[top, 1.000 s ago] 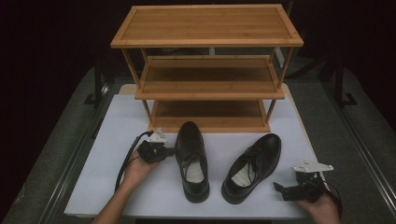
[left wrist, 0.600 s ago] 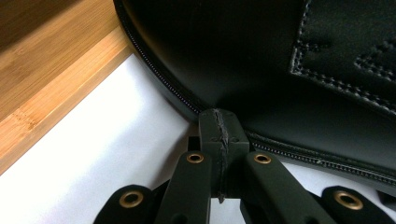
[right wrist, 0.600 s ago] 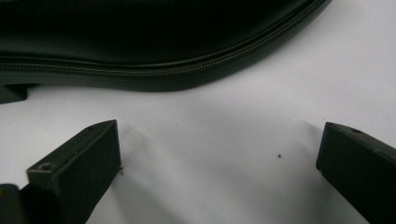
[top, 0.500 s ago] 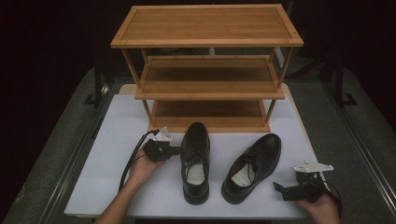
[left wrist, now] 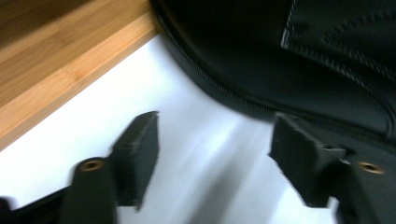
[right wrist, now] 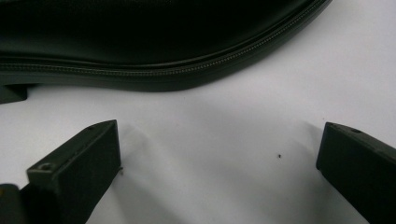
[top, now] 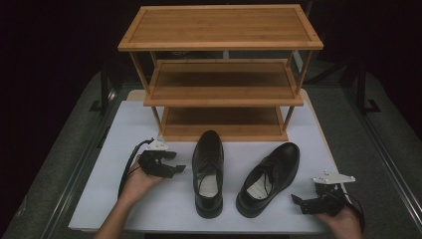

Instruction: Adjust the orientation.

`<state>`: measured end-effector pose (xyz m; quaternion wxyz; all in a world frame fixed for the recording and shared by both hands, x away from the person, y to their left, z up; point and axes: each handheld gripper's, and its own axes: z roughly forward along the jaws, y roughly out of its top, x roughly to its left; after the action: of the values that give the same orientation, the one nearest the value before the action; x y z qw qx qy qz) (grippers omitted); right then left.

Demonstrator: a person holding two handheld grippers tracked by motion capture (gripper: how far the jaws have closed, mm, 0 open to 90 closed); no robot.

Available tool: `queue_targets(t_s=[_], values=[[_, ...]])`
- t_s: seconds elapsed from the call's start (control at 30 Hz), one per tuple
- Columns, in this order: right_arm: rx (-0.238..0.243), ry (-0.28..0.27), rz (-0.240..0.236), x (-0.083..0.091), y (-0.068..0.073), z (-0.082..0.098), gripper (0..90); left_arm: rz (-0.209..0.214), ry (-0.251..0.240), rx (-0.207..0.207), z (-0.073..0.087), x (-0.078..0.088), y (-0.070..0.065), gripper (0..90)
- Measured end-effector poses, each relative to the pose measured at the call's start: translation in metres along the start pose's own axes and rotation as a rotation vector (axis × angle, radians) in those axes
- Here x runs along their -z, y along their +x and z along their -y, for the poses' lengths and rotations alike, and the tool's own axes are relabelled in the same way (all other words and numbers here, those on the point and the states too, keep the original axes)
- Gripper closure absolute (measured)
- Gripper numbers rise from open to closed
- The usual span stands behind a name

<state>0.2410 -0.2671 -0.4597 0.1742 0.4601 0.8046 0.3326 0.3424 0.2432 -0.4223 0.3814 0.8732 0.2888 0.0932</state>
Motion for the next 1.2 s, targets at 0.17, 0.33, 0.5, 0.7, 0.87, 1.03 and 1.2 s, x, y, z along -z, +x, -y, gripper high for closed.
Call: queue_targets(t_s=[0.17, 0.33, 0.5, 0.7, 0.87, 1.03, 1.2], values=[[-0.001, -0.001, -0.001, 0.000, 0.000, 0.000, 0.0, -0.023, 0.005, 0.030, 0.009, 0.011, -0.001, 16.2], [-0.002, 0.001, -0.001, 0.000, 0.000, 0.000, 0.0, -0.040, 0.027, 0.025, 0.024, 0.026, -0.006, 8.1], [-0.002, 0.001, -0.001, 0.000, 0.000, 0.000, 0.0, -0.076, 0.061, 0.020, 0.048, 0.044, -0.014, 0.0], [-0.002, 0.002, -0.001, 0.000, 0.000, 0.000, 0.0, -0.114, 0.067, 0.021, 0.069, 0.060, -0.021, 0.0], [-0.002, 0.002, 0.000, 0.000, 0.000, 0.000, 0.0, -0.130, 0.071, 0.021, 0.088, 0.068, -0.024, 0.0], [-0.002, 0.005, 0.002, 0.000, 0.001, 0.000, 0.0, -0.140, 0.060, 0.027, 0.103, 0.068, -0.023, 0.0], [-0.002, 0.006, 0.002, 0.000, 0.001, 0.000, 0.0, -0.135, 0.046, 0.035, 0.106, 0.068, -0.022, 0.0]])
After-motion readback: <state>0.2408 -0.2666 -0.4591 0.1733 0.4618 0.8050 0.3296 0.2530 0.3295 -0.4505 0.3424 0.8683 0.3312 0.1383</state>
